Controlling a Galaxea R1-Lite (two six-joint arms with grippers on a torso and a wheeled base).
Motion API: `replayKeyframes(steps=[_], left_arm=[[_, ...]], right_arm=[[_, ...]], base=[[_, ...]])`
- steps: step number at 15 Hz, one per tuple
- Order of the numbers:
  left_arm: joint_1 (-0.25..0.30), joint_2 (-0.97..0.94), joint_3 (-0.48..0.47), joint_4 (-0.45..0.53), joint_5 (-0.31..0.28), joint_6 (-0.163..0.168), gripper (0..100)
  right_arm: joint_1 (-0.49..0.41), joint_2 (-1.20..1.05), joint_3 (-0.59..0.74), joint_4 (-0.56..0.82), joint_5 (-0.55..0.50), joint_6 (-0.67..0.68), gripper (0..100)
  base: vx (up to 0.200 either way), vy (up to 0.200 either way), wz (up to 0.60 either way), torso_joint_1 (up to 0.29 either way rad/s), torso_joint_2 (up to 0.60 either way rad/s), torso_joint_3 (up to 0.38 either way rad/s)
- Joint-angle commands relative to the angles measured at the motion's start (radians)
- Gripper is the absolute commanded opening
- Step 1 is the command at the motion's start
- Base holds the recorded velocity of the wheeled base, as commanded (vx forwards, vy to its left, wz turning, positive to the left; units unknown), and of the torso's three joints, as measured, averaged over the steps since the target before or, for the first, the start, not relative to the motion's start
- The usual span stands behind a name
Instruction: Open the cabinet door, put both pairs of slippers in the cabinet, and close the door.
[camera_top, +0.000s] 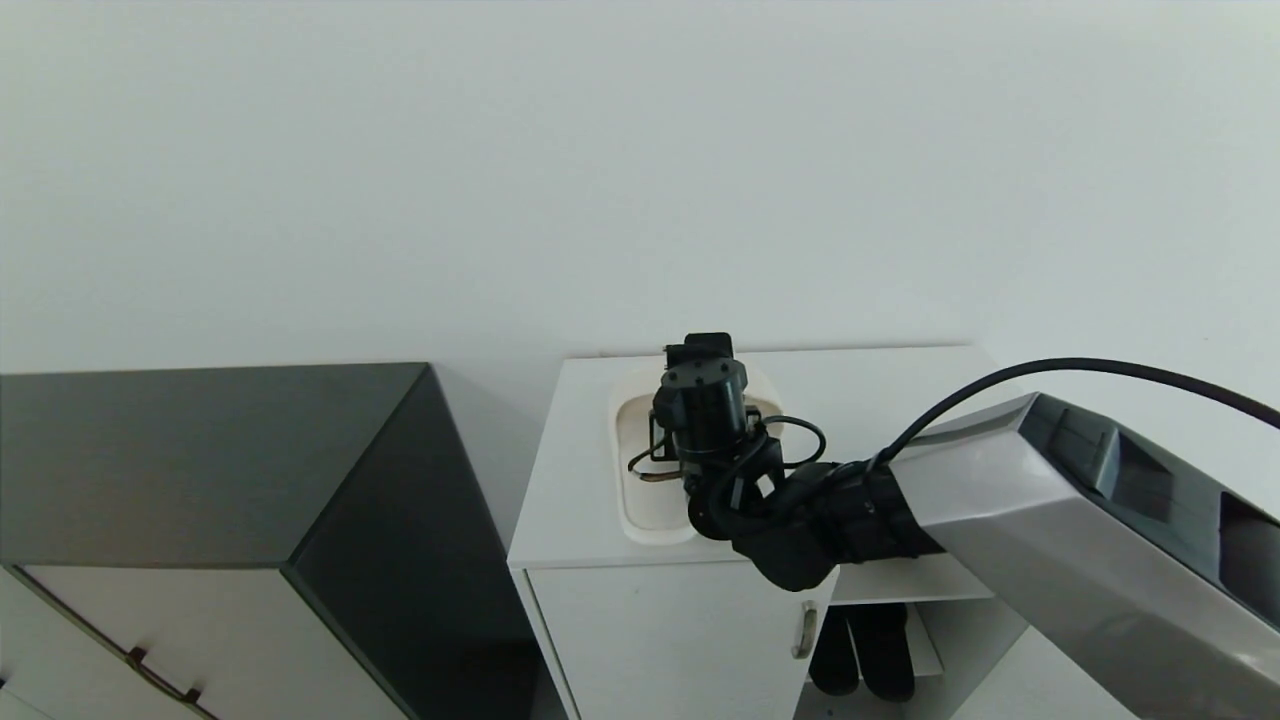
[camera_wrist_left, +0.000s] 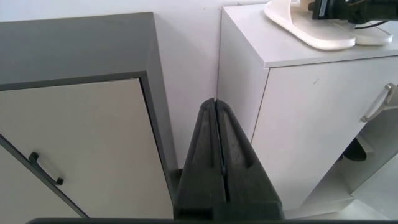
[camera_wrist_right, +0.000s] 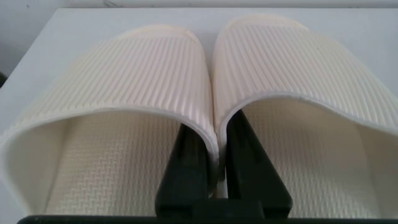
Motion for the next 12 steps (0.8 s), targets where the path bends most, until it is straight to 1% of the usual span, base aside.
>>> replayKeyframes(steps=[1, 2, 4, 5, 6, 7, 8, 9, 10, 11, 12], left_arm=[[0.0, 0.0, 0.0, 0.0, 0.0, 0.0, 0], [0.0, 0.0, 0.0, 0.0, 0.0, 0.0, 0], [0.0, 0.0, 0.0, 0.0, 0.0, 0.0, 0], [0.0, 0.0, 0.0, 0.0, 0.0, 0.0, 0], [0.0, -0.002, 0.0, 0.0, 0.0, 0.0, 0], [0.0, 0.0, 0.0, 0.0, 0.0, 0.0, 0], [0.0, 0.0, 0.0, 0.0, 0.0, 0.0, 0], [0.0, 0.0, 0.0, 0.0, 0.0, 0.0, 0], [0.0, 0.0, 0.0, 0.0, 0.0, 0.0, 0], [0.0, -0.002, 0.0, 0.0, 0.0, 0.0, 0], [0.0, 0.0, 0.0, 0.0, 0.0, 0.0, 0]], right_arm=[[0.008, -0.09, 0.064, -0.002, 0.004, -0.022, 0], [0.011, -0.113, 0.089, -0.002, 0.009, -0.025, 0], [0.02, -0.242, 0.224, -0.007, 0.081, -0.031, 0], [0.02, -0.27, 0.258, -0.007, 0.098, -0.032, 0], [0.022, -0.359, 0.385, -0.007, 0.158, -0.026, 0], [0.02, -0.411, 0.469, -0.012, 0.198, -0.022, 0], [0.02, -0.411, 0.469, -0.012, 0.198, -0.022, 0], [0.02, -0.517, 0.667, -0.058, 0.29, -0.029, 0], [0.02, -0.592, 0.775, -0.065, 0.333, -0.034, 0], [0.02, -0.613, 0.802, -0.065, 0.343, -0.037, 0], [0.028, -0.696, 0.884, -0.065, 0.409, -0.039, 0]], base=[[0.0, 0.0, 0.0, 0.0, 0.0, 0.0], [0.0, 0.0, 0.0, 0.0, 0.0, 0.0], [0.0, 0.0, 0.0, 0.0, 0.0, 0.0], [0.0, 0.0, 0.0, 0.0, 0.0, 0.0], [0.0, 0.0, 0.0, 0.0, 0.0, 0.0], [0.0, 0.0, 0.0, 0.0, 0.0, 0.0], [0.0, 0.0, 0.0, 0.0, 0.0, 0.0], [0.0, 0.0, 0.0, 0.0, 0.0, 0.0], [0.0, 0.0, 0.0, 0.0, 0.0, 0.0], [0.0, 0.0, 0.0, 0.0, 0.0, 0.0], [0.0, 0.0, 0.0, 0.0, 0.0, 0.0]])
